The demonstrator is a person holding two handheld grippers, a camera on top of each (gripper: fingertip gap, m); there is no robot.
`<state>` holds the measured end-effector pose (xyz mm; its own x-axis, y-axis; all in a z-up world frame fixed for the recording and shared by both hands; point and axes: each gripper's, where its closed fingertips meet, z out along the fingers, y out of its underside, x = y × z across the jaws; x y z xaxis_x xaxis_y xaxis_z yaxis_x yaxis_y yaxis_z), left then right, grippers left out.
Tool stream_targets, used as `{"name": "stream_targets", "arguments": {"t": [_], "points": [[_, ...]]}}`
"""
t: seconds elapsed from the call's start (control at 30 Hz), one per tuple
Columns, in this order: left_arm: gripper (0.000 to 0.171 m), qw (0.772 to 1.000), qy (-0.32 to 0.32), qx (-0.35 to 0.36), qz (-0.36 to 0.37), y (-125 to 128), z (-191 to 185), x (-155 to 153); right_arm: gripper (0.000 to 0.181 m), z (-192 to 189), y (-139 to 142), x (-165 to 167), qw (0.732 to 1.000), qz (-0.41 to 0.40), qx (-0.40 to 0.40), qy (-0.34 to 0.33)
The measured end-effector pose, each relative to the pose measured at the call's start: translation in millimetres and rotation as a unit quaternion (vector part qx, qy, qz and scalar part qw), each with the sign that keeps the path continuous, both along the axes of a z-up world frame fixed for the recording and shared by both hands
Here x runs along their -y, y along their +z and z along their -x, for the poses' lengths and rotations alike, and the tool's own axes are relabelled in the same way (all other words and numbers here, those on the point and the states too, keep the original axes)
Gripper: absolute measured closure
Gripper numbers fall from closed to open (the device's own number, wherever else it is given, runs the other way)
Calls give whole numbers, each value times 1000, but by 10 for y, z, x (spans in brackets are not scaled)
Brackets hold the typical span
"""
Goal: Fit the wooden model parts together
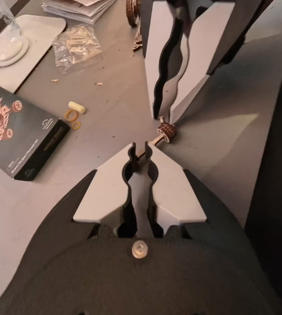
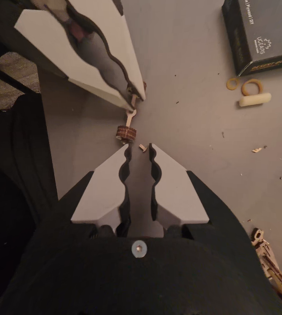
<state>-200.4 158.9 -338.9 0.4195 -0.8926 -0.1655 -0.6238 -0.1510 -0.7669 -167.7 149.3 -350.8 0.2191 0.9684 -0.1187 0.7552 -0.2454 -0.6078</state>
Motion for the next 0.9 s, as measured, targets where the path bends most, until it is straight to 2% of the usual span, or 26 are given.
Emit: {"name": "stream_targets", "arguments": {"t": [0.13, 0.27, 0.47, 0.7, 0.77, 0.9], "points": [[171, 1000, 3, -8, -7, -15, 89, -63, 161, -37, -4, 31, 999, -17, 13, 39], [171, 1000, -7, -18, -9, -41, 139, -123, 163, -41, -13, -61, 997, -35, 24, 66], [167, 1000, -16, -14, -7, -34, 165, -117, 179, -70, -23, -86, 991, -55, 42, 116], [160, 1000, -20, 17, -13, 104, 89, -34, 181, -60, -1, -43, 994, -44, 19, 102], [159, 999, -26, 25, -14, 152, 31, 19, 172, -57, 5, -34, 993, -54, 22, 102], [158, 999, -30, 34, -10, 155, -24, 87, 178, -33, -19, -43, 992, -55, 26, 110]]}}
